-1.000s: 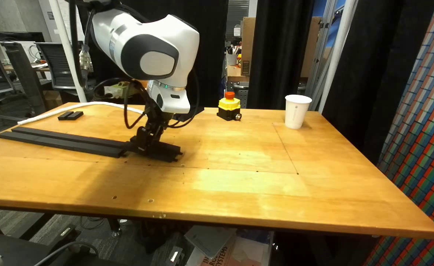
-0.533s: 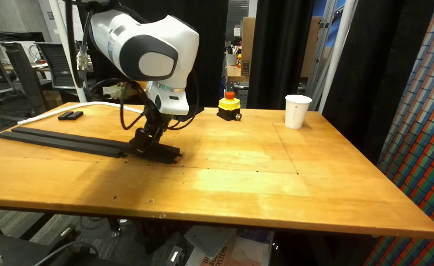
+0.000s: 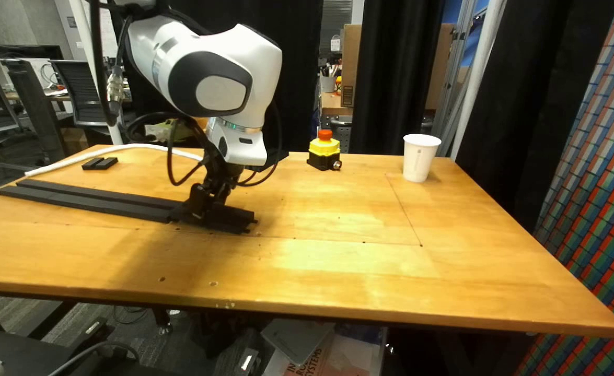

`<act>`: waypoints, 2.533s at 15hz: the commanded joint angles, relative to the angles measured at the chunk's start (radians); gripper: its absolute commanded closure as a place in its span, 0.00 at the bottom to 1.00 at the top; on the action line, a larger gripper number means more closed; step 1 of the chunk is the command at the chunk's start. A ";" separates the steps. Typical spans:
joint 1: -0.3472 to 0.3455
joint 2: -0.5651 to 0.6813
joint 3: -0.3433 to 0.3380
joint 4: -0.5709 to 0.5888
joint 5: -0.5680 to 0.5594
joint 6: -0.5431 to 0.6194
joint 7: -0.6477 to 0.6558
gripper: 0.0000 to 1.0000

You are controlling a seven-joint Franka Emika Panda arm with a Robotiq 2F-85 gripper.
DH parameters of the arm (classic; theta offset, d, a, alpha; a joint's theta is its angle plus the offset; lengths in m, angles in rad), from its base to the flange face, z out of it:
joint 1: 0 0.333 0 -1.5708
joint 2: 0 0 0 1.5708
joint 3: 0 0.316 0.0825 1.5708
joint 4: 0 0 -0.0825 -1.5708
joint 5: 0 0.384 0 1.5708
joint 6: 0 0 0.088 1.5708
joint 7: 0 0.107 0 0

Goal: Connect the four black pieces together

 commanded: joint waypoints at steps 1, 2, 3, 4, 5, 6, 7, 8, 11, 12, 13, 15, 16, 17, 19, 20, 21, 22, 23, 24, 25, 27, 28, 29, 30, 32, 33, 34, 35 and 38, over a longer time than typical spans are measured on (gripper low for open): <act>0.000 -0.033 -0.006 -0.013 -0.025 -0.012 0.026 0.51; 0.000 -0.033 -0.007 -0.012 -0.025 -0.013 0.026 0.51; 0.000 -0.031 -0.006 -0.011 -0.023 -0.013 0.024 0.51; 0.000 -0.031 -0.005 -0.011 -0.022 -0.013 0.023 0.51; 0.000 -0.029 -0.004 -0.011 -0.018 -0.010 0.019 0.51; 0.001 -0.028 -0.003 -0.010 -0.016 -0.009 0.018 0.51; 0.001 -0.027 -0.002 -0.009 -0.014 -0.009 0.017 0.51; 0.002 -0.026 -0.001 -0.009 -0.012 -0.008 0.018 0.51; 0.004 -0.026 0.004 -0.011 -0.002 -0.003 0.015 0.51; 0.005 -0.026 0.006 -0.011 -0.002 -0.004 0.018 0.51; 0.006 -0.027 0.008 -0.012 0.000 -0.003 0.017 0.51; 0.007 -0.026 0.012 -0.012 0.004 -0.001 0.016 0.51; 0.008 -0.026 0.014 -0.012 0.006 -0.001 0.016 0.51; 0.008 -0.025 0.016 -0.014 0.010 0.002 0.015 0.51; 0.011 -0.030 0.023 -0.021 0.023 0.005 0.016 0.51; 0.012 -0.029 0.025 -0.023 0.026 0.005 0.016 0.51; 0.014 -0.030 0.028 -0.026 0.030 0.005 0.019 0.51; 0.016 -0.030 0.031 -0.028 0.034 0.006 0.019 0.51; 0.019 -0.031 0.034 -0.029 0.038 0.007 0.021 0.51; 0.022 -0.030 0.037 -0.029 0.040 0.007 0.024 0.51; 0.024 -0.028 0.041 -0.028 0.043 0.007 0.026 0.51; 0.030 -0.029 0.046 -0.029 0.046 0.008 0.031 0.51; 0.033 -0.028 0.048 -0.029 0.048 0.011 0.035 0.51; 0.037 -0.027 0.050 -0.029 0.053 0.014 0.044 0.51; 0.039 -0.026 0.053 -0.029 0.058 0.018 0.052 0.51; 0.045 -0.020 0.058 -0.027 0.074 0.027 0.070 0.51; 0.047 -0.016 0.060 -0.025 0.084 0.028 0.080 0.51; 0.050 -0.014 0.064 -0.025 0.099 0.034 0.083 0.51; 0.052 -0.012 0.067 -0.025 0.110 0.038 0.090 0.51; 0.056 -0.007 0.074 -0.026 0.149 0.053 0.092 0.51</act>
